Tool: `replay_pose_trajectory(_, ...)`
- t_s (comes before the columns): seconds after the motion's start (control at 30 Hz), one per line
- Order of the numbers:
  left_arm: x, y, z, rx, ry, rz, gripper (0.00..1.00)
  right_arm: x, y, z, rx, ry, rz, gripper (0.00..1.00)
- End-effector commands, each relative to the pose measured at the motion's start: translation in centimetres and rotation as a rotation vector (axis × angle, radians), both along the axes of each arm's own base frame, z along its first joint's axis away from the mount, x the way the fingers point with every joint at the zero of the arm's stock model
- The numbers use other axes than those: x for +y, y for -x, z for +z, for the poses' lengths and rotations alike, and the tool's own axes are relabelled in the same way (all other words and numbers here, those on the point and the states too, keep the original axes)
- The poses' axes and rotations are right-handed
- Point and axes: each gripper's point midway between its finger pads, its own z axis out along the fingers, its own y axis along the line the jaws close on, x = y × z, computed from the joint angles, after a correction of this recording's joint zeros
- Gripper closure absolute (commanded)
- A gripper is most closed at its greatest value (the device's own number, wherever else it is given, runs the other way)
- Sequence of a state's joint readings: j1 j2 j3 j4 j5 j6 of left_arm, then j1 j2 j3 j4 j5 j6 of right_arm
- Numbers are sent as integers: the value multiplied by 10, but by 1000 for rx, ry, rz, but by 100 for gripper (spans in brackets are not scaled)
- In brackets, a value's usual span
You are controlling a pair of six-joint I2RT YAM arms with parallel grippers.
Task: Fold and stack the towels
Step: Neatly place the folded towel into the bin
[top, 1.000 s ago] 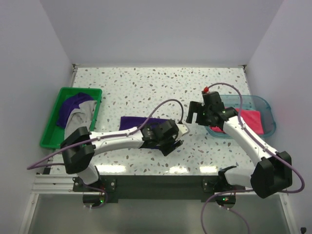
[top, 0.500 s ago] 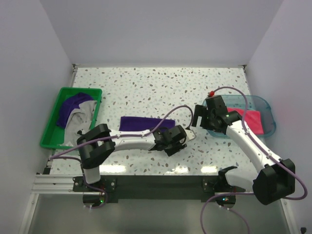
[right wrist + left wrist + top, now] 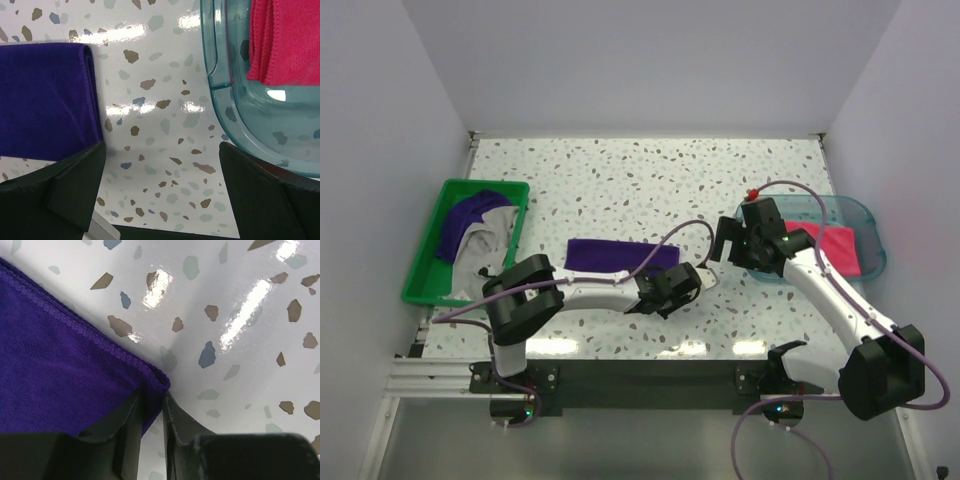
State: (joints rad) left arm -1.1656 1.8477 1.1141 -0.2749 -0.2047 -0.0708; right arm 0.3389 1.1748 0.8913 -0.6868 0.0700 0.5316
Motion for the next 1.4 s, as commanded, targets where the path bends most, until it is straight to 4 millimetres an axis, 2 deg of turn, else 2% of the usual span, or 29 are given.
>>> replay_pose_trajectory(0.0, 11, 0, -11, -13, -24, 37, 76, 13, -5, 8, -26, -91, -1, 1)
replay_pose_trajectory(0.03, 11, -1, -10, -15, -16, 42, 81, 14, -6, 7, -27, -94, -4, 1)
replay_pose_trajectory(0.17, 5, -6, 8, -34, 46, 54, 91, 38, -2, 3, 28, -215, 28, 1)
replay_pose_trajectory(0.3, -2, -14, 37, -44, 150, 68, 100, 58, 1, -5, 90, -334, 8, 1)
replay_pose_trajectory(0.5, -2, -20, 63, -37, 246, 86, 100, 78, -6, -7, 119, -473, -45, 1)
replay_pose_trajectory(0.6, -3, -20, 67, -29, 266, 86, 100, 87, -10, -9, 129, -526, -64, 2)
replay_pose_trajectory(0.87, -7, -20, 78, -21, 310, 98, 100, 107, -16, -33, 160, -554, -100, 2)
replay_pose_trajectory(1.0, -7, -20, 77, -14, 313, 106, 100, 114, -12, -60, 206, -559, -139, 2)
replay_pose_trajectory(1.13, -8, -21, 75, -7, 316, 108, 100, 123, -9, -77, 238, -558, -129, 3)
replay_pose_trajectory(1.23, -10, -22, 75, -6, 318, 111, 100, 130, -6, -87, 254, -562, -124, 7)
replay_pose_trajectory(1.37, -14, -22, 75, 6, 324, 109, 100, 141, -6, -92, 262, -604, -111, 18)
